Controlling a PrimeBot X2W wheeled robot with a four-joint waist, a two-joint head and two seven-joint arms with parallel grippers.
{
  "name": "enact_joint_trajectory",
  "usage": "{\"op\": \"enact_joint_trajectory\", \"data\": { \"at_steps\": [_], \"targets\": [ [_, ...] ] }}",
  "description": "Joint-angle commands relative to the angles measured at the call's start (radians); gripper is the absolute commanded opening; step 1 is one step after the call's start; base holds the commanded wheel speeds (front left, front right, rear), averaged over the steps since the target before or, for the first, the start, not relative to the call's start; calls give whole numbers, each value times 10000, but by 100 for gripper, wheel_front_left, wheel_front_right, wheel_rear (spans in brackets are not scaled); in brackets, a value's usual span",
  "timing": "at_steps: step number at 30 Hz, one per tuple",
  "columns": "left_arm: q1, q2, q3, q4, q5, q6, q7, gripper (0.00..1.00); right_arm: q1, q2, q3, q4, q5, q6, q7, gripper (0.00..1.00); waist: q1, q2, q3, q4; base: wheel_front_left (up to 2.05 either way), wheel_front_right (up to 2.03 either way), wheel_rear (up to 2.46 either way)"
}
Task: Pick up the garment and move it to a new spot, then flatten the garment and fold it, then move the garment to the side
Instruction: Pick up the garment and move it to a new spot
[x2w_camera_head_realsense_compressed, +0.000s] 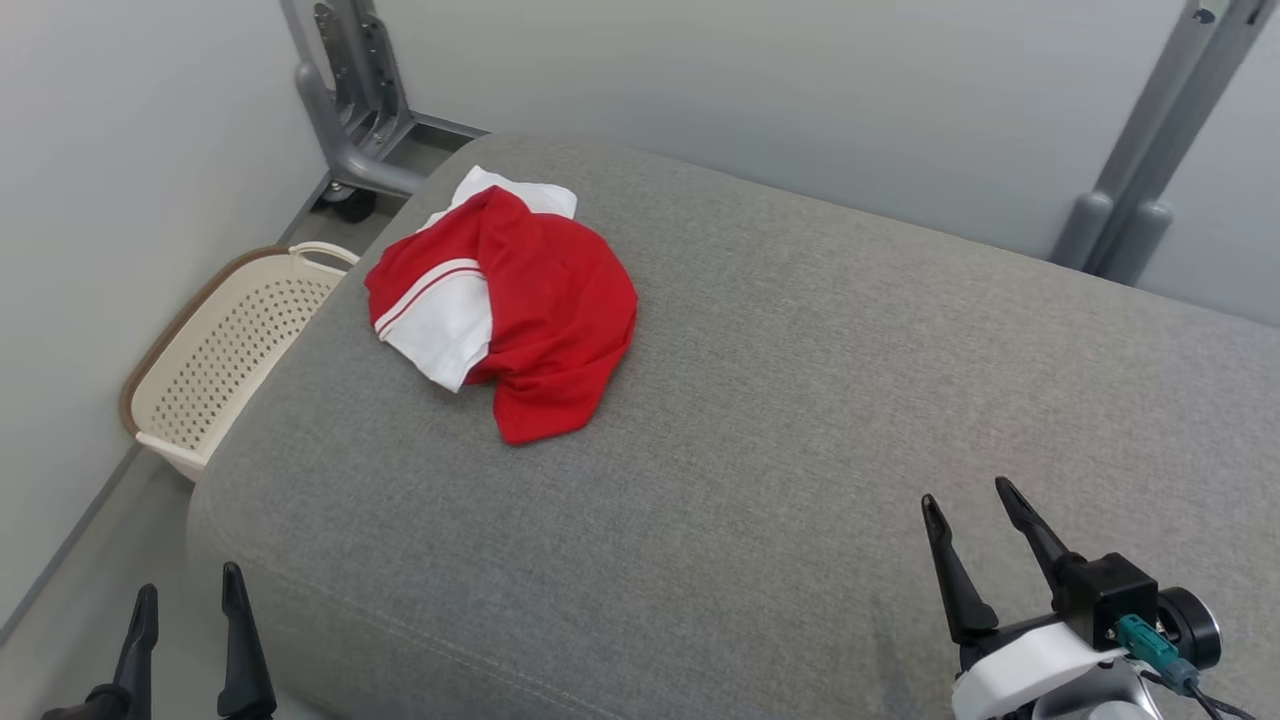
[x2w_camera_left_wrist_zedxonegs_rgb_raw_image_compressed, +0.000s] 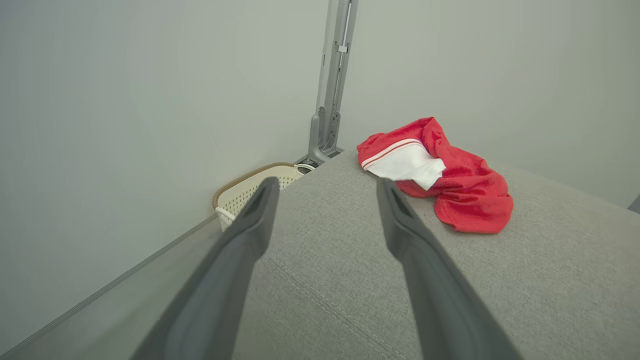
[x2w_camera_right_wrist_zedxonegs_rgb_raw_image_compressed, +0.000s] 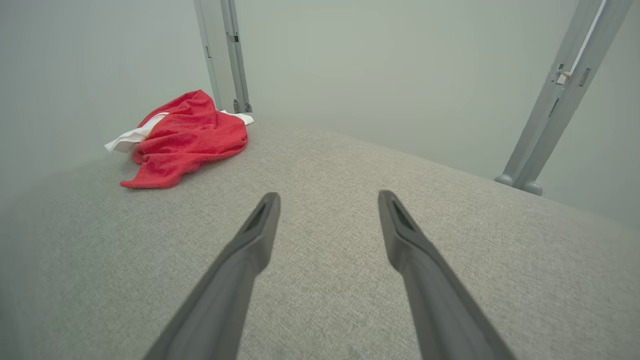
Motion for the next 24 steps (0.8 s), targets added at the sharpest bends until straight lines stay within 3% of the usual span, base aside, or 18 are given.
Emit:
{"op": "enact_joint_trajectory", "data": {
  "at_steps": [1,6,8,11,12,13,14,18,24],
  "targets": [
    [129,-4,62,-50,57,20,0,100,-153,-25,7,27,87,-13,-27,100,0,0,-137,477,0,0,0],
    [-124,-189,135,-27,-360,-67,86,100,-114,-103,40,-12,115,-13,-27,100,0,0,80,451,0,0,0],
    [-483,-262,83,-1,-888,-206,524,100,-124,-172,53,-59,144,-13,-27,100,0,0,264,379,0,0,0],
    [-1542,-14,-49,-33,-1847,-468,2003,100,-522,-457,56,-197,151,-13,-27,100,0,0,917,111,0,0,0],
    [-1542,-14,-49,-33,-1847,-468,2003,100,-522,-457,56,-197,151,-13,-27,100,0,0,917,111,0,0,0],
    [-1865,116,-78,16,-2101,-526,2542,100,-635,-535,44,-246,147,-13,-27,100,0,0,1137,19,0,0,0],
    [-2621,628,-189,103,-2296,-592,3523,100,-917,-657,43,-342,138,-13,-27,100,0,0,1617,-225,0,0,0],
    [-4399,1292,-266,596,-3042,-646,5480,100,-1680,-884,148,-536,121,-13,-27,100,0,0,2815,-827,0,0,0],
    [-7296,1837,104,1914,-3972,-260,7148,100,-2793,-1174,283,-597,26,-13,-27,100,0,0,4862,-1856,0,0,0]
  ]
}}
